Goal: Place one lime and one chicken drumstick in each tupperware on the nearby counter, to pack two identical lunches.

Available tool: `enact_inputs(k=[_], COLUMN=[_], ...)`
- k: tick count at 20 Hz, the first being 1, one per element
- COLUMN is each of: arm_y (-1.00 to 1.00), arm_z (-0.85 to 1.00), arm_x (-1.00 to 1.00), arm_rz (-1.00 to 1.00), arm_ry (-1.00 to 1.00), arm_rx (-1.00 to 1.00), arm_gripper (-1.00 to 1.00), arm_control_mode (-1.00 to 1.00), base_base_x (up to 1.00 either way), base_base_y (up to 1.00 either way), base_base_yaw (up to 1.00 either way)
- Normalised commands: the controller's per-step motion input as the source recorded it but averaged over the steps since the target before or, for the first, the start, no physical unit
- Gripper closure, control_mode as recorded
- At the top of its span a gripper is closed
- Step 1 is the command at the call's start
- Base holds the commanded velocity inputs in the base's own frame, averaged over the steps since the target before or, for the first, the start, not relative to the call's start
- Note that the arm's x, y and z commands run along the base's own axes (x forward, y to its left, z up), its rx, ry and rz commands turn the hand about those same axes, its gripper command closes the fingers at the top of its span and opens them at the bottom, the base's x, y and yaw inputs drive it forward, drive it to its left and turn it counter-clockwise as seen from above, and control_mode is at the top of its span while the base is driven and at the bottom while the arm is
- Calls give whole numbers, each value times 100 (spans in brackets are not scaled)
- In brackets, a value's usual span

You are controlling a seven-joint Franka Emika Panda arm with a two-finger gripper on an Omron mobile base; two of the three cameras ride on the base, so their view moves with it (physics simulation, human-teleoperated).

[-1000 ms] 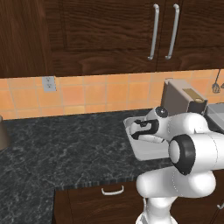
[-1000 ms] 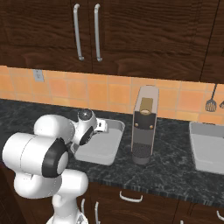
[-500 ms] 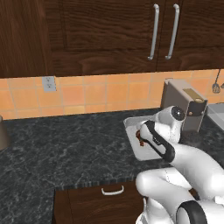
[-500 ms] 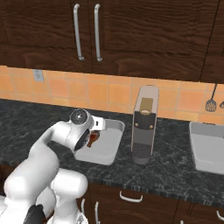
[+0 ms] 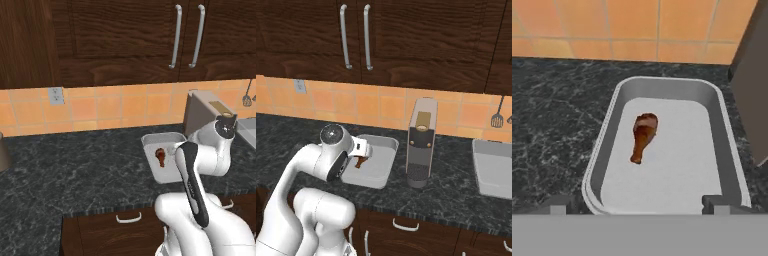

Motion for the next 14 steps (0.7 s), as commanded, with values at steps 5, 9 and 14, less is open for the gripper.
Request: enact_inputs(k=[5,9,14], arm_y=[0,0,0], arm_z=[-7,0,0], arm_x=[-20,0,0], arm_rz=[-1,0,0], arm_ry=[0,0,0], arm_rx=[-1,0,0], arm_gripper=[-100,-100,-100], arm_control_mode=[100,100,100], base_base_x=[-80,-100,-46], base_base_y=[-17,-81,-100], base_base_yaw=[0,-6,-18])
